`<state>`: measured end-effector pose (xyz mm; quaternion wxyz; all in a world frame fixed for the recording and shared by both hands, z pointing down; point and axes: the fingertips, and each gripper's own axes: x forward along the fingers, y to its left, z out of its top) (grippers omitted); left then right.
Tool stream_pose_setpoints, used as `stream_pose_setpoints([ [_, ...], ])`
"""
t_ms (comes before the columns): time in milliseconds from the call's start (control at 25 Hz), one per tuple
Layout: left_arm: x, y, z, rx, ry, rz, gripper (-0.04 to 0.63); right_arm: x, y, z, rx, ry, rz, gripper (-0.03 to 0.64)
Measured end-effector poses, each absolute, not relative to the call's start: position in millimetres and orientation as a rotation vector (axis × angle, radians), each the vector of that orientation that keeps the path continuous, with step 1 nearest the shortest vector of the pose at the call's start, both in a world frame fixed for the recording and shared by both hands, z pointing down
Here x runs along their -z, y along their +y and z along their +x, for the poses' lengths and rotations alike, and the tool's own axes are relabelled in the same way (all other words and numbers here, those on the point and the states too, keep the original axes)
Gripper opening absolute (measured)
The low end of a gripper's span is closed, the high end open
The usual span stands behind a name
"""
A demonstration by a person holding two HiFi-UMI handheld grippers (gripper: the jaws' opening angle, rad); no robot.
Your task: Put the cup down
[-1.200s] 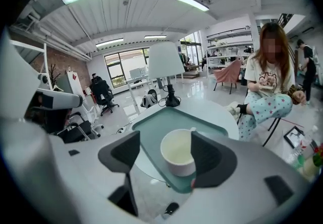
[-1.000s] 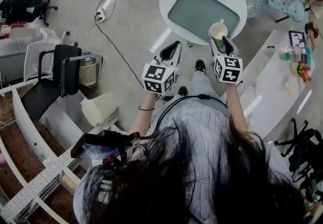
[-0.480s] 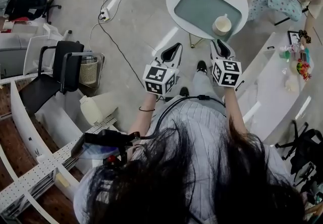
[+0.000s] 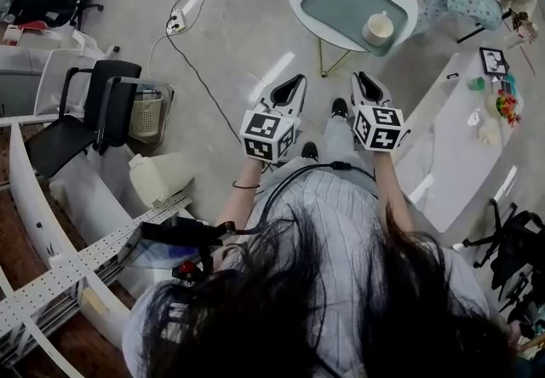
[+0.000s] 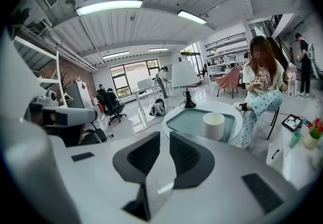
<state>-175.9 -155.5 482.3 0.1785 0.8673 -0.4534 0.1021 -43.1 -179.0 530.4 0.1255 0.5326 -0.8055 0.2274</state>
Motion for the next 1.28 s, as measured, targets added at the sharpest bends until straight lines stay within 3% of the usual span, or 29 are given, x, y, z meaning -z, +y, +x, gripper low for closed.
stream_pose_setpoints([
  [1280,-487,-79,-124,-0.249,-1.239,2.422,0.017,-506,-82,-8,-0.683,-2.39,1.501,0.057],
])
